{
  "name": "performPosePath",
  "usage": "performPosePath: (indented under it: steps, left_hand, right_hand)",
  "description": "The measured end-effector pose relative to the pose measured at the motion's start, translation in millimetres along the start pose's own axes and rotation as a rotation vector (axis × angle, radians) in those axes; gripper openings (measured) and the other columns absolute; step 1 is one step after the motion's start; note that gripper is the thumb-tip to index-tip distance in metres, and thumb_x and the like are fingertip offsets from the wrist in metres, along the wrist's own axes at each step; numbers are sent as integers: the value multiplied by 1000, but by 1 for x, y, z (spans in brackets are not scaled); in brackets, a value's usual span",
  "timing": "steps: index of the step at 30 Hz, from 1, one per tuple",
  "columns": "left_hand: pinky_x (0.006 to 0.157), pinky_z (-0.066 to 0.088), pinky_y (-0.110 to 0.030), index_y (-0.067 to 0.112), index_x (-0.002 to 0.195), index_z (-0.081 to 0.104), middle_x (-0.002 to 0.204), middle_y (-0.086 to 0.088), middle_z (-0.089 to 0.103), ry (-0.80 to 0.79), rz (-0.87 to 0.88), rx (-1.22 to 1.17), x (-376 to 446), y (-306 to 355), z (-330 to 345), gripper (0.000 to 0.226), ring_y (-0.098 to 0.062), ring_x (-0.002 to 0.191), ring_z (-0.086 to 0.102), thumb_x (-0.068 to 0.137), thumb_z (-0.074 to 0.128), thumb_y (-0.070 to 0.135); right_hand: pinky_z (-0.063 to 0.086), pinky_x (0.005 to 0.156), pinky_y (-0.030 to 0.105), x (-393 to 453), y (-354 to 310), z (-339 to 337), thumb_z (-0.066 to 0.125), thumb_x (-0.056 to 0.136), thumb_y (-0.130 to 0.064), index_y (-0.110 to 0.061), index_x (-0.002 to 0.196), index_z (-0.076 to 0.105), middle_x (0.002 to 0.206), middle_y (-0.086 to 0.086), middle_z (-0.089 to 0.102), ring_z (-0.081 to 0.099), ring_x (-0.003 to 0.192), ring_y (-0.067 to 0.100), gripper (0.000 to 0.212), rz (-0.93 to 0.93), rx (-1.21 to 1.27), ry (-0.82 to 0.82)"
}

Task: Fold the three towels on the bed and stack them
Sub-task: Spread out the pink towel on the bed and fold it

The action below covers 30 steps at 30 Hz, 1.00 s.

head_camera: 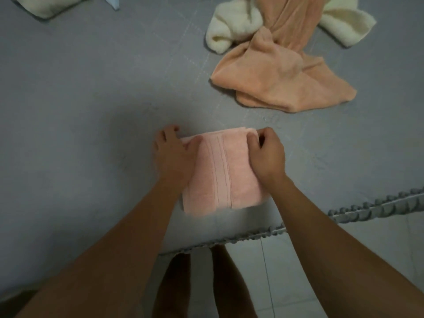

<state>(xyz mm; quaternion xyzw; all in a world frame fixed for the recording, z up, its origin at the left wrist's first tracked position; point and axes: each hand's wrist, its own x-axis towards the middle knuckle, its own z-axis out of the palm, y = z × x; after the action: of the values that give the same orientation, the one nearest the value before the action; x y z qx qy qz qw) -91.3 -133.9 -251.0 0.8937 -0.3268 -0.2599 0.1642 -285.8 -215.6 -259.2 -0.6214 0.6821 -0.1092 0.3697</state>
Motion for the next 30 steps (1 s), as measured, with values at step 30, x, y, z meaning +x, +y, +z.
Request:
performPosePath:
  steps: [30]
  left_hand:
    - [74,57,-33,35,95,63,98,7,71,-339,-381,-550,-62,-11,4,34,-11,91,68,88,49,65]
  right_hand:
    - [42,64,20,-32,26,-41,54,88,-54,-28,100,58,95,-12,64,57,82,0,28,332,202,-316]
